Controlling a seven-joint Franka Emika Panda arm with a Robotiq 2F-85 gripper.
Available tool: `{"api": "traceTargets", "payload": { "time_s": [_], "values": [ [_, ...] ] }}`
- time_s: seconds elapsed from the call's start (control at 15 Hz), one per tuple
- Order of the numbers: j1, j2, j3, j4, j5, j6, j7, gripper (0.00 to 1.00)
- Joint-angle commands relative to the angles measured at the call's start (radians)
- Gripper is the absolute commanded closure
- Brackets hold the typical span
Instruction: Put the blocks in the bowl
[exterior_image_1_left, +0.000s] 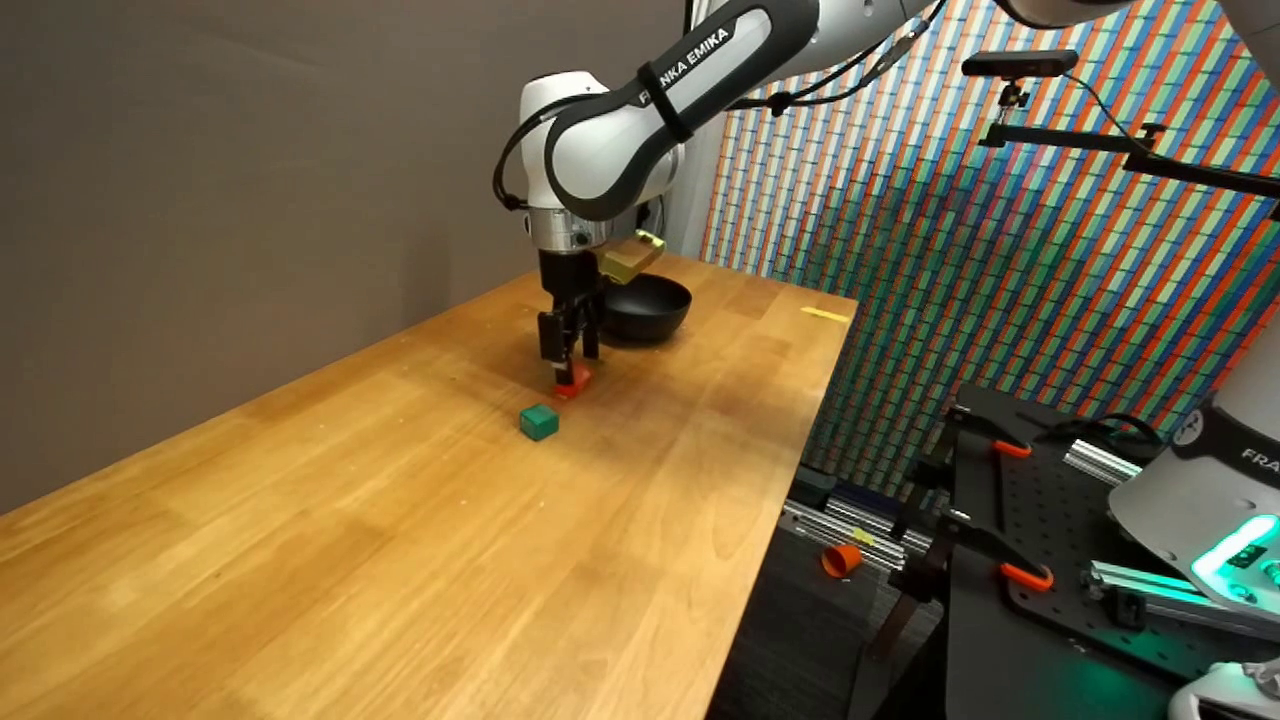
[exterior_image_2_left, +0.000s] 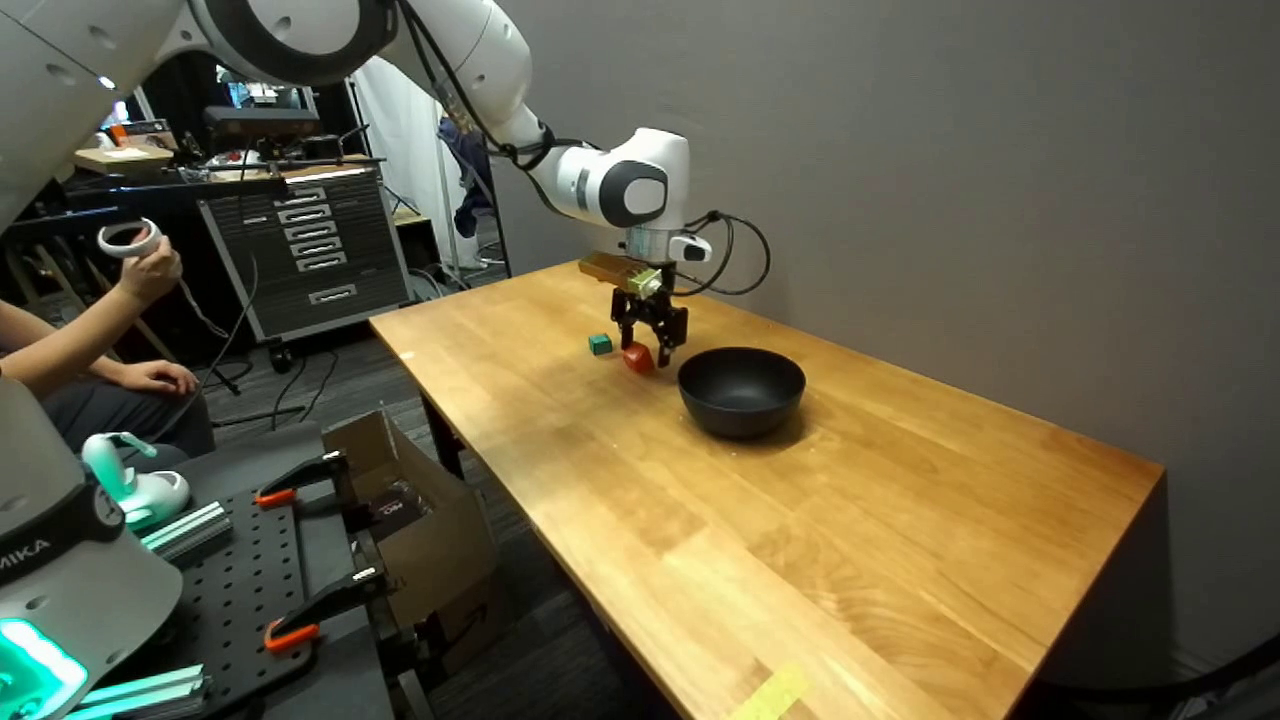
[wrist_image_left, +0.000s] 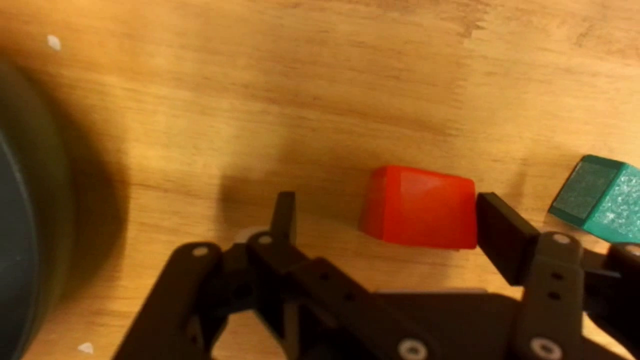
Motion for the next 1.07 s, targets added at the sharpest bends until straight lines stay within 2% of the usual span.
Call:
{"api": "traceTargets", "payload": {
  "time_s": [0.0,0.2,0.33,0.53,0.8,1.0],
  "values": [
    [-0.007,-0.002,0.003,0.024,0.006,-0.024,0.019,0.42],
    [-0.008,-0.027,0.002,-0.003,0.007,-0.023,0.025,0.65],
    [-0.001,-0.090,-0.014,-0.048,-0.012,-0.012,0.044,0.79],
    [0.026,-0.201,-0.064,-0.105,-0.069,0.004,0.104,0.79],
    [0.066,-0.338,-0.168,-0.195,-0.234,0.017,0.253,0.79],
    [0.057,-0.389,-0.203,-0.248,-0.308,-0.023,0.340,0.79]
  ]
}}
